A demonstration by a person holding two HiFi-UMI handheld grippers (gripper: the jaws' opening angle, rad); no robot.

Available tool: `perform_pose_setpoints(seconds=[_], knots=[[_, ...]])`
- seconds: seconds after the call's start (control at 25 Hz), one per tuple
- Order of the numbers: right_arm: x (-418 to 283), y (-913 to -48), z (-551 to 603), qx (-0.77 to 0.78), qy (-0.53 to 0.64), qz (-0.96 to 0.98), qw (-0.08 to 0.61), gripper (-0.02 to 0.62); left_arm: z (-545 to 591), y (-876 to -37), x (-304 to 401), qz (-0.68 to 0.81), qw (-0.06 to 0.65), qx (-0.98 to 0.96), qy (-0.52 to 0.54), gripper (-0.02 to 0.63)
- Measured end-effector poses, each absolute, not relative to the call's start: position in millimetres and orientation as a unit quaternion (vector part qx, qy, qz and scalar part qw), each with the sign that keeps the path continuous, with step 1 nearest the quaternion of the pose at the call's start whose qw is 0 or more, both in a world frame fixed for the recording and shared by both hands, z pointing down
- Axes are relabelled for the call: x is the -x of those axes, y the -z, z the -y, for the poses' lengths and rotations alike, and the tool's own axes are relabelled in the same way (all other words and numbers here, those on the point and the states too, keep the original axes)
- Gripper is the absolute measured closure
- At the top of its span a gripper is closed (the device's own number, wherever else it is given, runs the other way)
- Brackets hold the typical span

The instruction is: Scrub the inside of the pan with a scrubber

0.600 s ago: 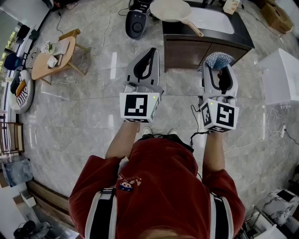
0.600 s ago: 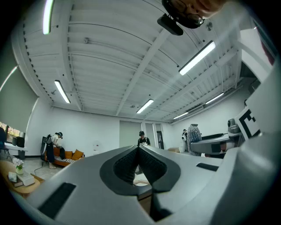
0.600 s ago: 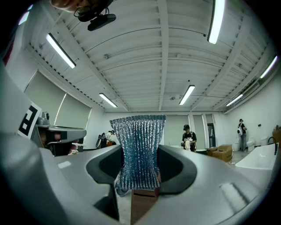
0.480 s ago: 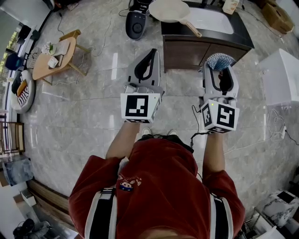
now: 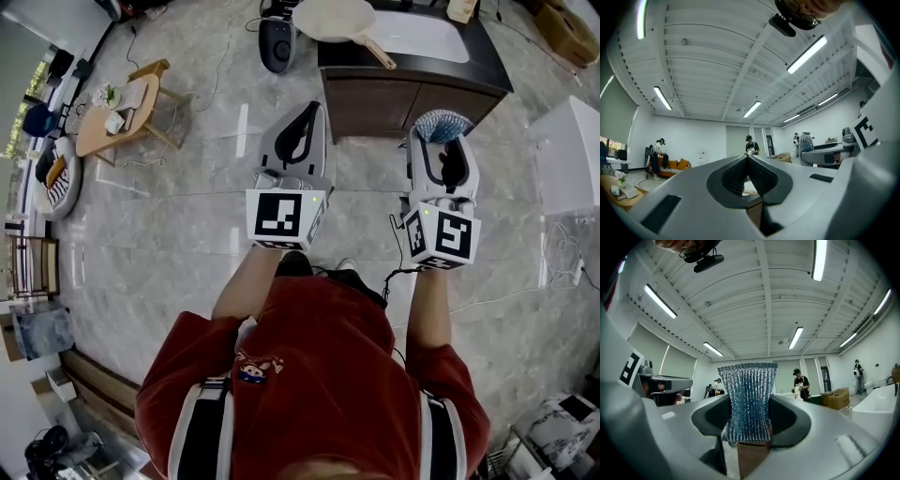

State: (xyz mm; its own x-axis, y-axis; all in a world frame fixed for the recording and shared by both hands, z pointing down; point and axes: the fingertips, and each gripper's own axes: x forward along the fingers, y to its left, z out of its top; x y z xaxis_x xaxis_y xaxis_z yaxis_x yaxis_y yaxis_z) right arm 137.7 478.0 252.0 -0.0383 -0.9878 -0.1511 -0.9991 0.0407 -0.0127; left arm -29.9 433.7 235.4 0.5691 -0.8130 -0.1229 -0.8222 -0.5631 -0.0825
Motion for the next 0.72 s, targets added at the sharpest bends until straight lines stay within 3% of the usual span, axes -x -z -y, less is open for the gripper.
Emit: perform_pose_setpoints(seconds=[0.72], knots=[[-136,-272,-392,0.687,-0.039,-0.725,0.035,0.334,-351,-258,32,-0.475,0.055,0.877,-0.04,0.6]])
